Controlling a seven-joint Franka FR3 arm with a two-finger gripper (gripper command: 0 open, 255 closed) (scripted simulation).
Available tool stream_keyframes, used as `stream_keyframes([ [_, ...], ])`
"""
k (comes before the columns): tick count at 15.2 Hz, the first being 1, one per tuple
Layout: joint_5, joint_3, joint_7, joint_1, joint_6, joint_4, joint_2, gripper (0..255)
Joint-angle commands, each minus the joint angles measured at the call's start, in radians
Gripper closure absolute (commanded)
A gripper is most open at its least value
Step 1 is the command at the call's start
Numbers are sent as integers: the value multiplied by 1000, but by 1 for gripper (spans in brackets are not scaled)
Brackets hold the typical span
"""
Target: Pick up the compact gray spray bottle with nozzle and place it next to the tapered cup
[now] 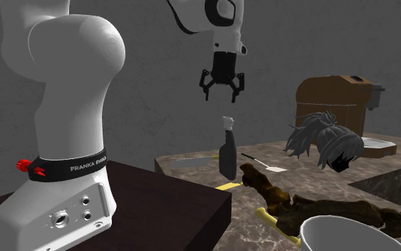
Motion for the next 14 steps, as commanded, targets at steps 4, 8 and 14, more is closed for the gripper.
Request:
stream_keyframes([
  [4, 99, -43, -246, 26, 99, 106, 228, 0],
  [8, 141, -39, -309, 23, 141, 124, 297, 0],
  [14, 190, -28, -343, 20, 210, 103, 354, 0],
])
